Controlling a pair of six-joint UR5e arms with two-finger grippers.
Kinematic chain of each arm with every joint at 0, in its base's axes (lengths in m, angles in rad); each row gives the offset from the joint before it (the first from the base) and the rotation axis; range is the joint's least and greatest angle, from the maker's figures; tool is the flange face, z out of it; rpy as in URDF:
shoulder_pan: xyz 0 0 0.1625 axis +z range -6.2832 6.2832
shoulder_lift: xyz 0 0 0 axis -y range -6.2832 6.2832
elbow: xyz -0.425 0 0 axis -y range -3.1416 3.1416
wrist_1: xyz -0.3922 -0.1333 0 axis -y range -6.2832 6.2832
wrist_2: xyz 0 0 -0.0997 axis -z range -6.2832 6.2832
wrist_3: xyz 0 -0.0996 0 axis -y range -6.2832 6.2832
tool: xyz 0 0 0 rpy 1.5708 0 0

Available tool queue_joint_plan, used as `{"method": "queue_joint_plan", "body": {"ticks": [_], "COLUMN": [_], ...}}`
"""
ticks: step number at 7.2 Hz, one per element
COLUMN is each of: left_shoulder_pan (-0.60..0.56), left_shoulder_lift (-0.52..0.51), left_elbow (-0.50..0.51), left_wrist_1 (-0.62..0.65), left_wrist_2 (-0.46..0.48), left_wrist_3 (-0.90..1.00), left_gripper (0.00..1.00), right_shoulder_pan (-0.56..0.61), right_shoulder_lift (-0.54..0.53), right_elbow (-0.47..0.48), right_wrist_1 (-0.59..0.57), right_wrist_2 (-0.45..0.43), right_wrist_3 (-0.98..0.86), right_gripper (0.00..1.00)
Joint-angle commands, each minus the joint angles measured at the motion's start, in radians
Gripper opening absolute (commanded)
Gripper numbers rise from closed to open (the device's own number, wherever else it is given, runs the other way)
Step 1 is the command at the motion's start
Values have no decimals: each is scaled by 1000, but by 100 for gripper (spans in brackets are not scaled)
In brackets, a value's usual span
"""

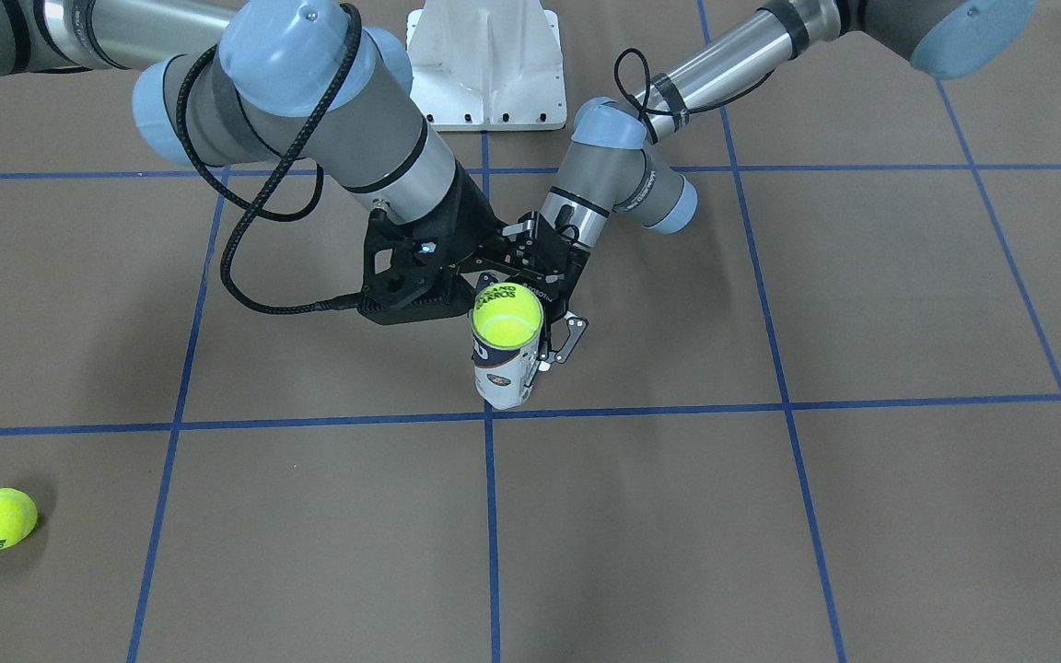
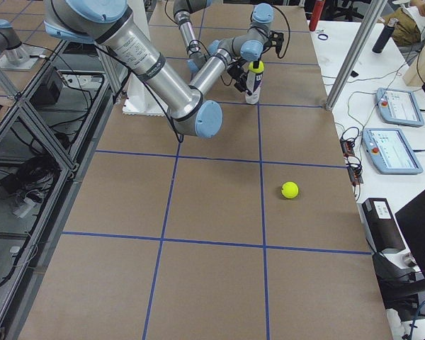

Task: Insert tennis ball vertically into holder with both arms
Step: 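Open the right gripper to release the ball into the can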

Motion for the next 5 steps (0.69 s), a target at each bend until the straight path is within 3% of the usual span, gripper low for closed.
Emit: {"method": "queue_joint_plan", "body": {"ticks": [1,4,5], "left_shoulder_pan": [0,-3,-6], "left_shoulder_lift": [0,0,1], "left_elbow": [0,0,0], "left_wrist_1": [0,0,0], "left_wrist_2": [1,0,0], "left_wrist_3": [1,3,3], "left_gripper": [74,75,80], "right_shoulder_pan": [1,11,56], "right_shoulder_lift": [-1,1,-8], "right_elbow": [1,6,6], "right_wrist_1": [0,5,0], "right_wrist_2": [1,1,1], "right_wrist_3": [2,-11,-29], "right_gripper": [98,98,98]}}
